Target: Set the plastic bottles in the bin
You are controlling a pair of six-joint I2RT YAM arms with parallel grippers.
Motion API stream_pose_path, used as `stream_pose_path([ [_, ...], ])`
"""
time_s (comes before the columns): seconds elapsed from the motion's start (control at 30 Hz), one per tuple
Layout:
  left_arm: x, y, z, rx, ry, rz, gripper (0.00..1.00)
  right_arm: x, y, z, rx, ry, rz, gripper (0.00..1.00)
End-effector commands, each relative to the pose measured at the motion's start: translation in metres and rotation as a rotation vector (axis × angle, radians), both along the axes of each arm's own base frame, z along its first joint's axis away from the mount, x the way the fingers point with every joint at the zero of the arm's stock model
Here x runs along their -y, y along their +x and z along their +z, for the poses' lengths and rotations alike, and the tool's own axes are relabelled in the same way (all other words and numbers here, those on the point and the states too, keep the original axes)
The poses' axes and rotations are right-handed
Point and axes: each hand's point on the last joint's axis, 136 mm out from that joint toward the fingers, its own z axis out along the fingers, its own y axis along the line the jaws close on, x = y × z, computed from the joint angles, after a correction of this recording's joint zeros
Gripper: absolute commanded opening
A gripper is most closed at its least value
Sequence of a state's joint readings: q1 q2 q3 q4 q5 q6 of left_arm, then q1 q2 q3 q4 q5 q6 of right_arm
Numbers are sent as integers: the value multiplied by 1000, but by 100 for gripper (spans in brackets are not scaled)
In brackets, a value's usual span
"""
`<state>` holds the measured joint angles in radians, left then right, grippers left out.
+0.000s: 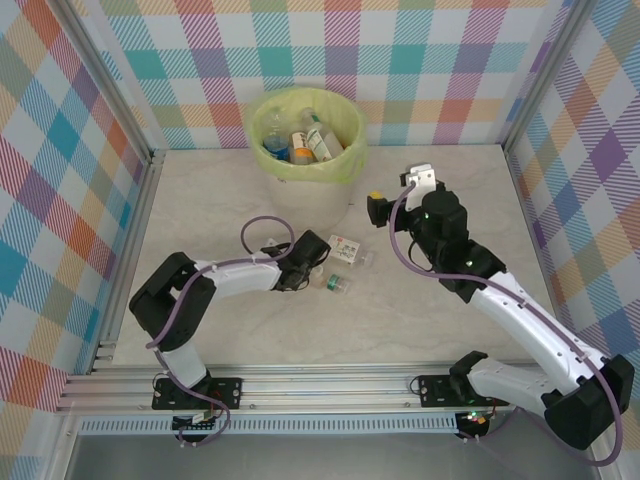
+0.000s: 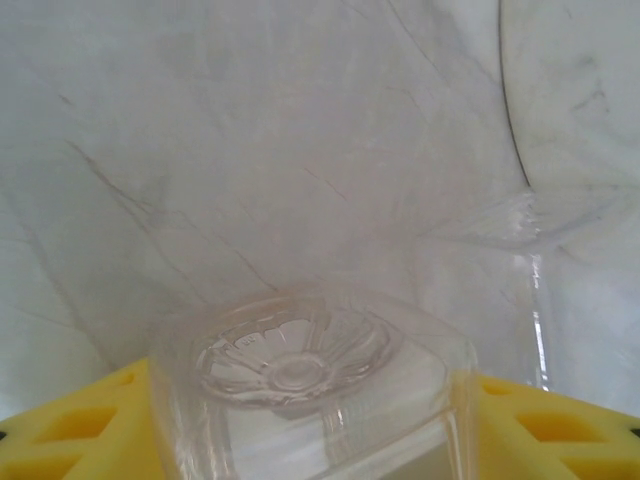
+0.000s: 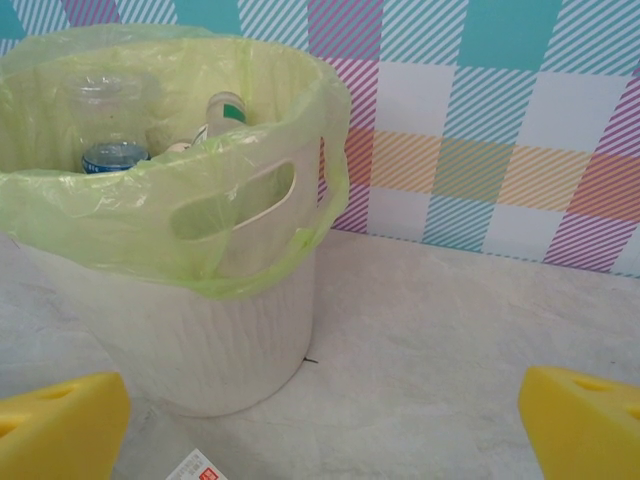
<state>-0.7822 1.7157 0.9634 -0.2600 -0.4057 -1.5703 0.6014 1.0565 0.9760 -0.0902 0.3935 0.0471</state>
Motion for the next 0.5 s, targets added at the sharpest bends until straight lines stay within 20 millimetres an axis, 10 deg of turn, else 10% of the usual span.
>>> stream_pose_path([
  [0.0, -38, -22, -9, -40, 153, -2, 19, 0, 7, 14, 30, 49, -21, 100],
  [0.2, -72, -27, 13, 23, 226, 1, 0, -9, 16, 11, 14, 59, -15, 100],
  [0.47, -123, -24, 65, 141, 325, -46, 0, -15, 27, 10, 1, 74, -25, 100],
])
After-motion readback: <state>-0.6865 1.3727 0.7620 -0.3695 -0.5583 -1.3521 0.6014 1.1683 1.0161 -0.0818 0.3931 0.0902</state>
